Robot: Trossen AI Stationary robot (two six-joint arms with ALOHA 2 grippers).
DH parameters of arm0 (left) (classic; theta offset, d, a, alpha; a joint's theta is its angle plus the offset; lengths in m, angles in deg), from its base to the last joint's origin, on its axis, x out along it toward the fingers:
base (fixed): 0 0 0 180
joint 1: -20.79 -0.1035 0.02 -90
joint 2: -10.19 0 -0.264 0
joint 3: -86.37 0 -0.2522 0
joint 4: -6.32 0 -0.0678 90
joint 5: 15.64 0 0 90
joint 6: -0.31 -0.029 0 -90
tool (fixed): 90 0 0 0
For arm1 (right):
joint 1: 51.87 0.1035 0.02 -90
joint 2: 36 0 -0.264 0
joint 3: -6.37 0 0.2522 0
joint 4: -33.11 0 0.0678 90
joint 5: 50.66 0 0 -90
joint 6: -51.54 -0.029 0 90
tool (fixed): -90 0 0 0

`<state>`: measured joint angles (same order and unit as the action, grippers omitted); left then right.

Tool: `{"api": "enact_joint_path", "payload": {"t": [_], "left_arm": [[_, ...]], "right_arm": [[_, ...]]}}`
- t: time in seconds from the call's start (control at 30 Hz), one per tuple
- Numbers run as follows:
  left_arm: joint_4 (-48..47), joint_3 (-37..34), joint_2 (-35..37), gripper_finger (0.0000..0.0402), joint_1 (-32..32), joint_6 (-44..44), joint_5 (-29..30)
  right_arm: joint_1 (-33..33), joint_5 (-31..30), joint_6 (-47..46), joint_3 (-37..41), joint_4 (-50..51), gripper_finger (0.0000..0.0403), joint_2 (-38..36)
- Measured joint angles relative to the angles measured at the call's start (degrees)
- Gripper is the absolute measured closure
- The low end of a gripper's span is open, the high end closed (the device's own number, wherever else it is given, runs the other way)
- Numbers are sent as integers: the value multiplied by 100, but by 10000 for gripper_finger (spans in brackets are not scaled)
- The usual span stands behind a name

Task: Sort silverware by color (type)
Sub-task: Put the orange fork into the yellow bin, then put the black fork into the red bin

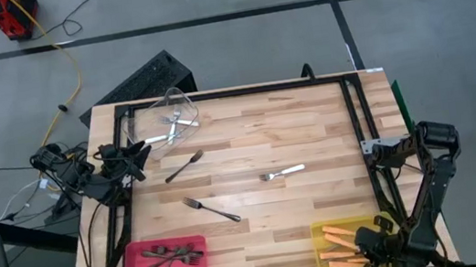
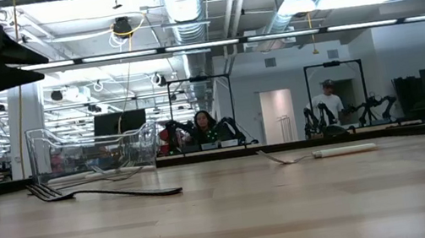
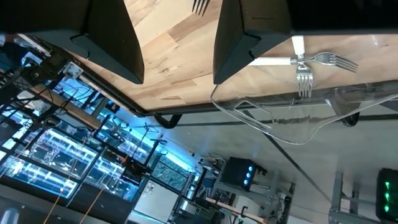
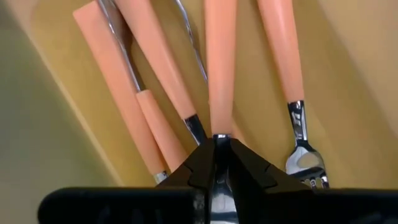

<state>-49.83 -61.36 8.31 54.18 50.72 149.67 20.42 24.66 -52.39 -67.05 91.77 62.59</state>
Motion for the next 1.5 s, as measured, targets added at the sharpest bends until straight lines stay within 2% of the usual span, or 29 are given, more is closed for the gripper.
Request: {"api": "enact_joint_path", "payload": {"t": [0.27, 0.53, 0.87, 1.03, 1.5], "left_arm": [[0, 1, -2, 223, -1, 0, 4], [1, 0, -2, 223, 2, 0, 0], [0, -1, 0, 223, -1, 0, -2], [2, -1, -2, 223, 1, 0, -4], [2, 2, -1, 223, -1, -2, -9]], "right_arm": [[-52, 297, -24, -2, -7, 337, -2], [-50, 296, -77, -2, -17, 329, -2], [-50, 291, -62, -7, -41, 242, -4], [-104, 285, -88, -75, -7, 214, -4], [-654, 274, 931, -929, 1086, 219, -2]]}}
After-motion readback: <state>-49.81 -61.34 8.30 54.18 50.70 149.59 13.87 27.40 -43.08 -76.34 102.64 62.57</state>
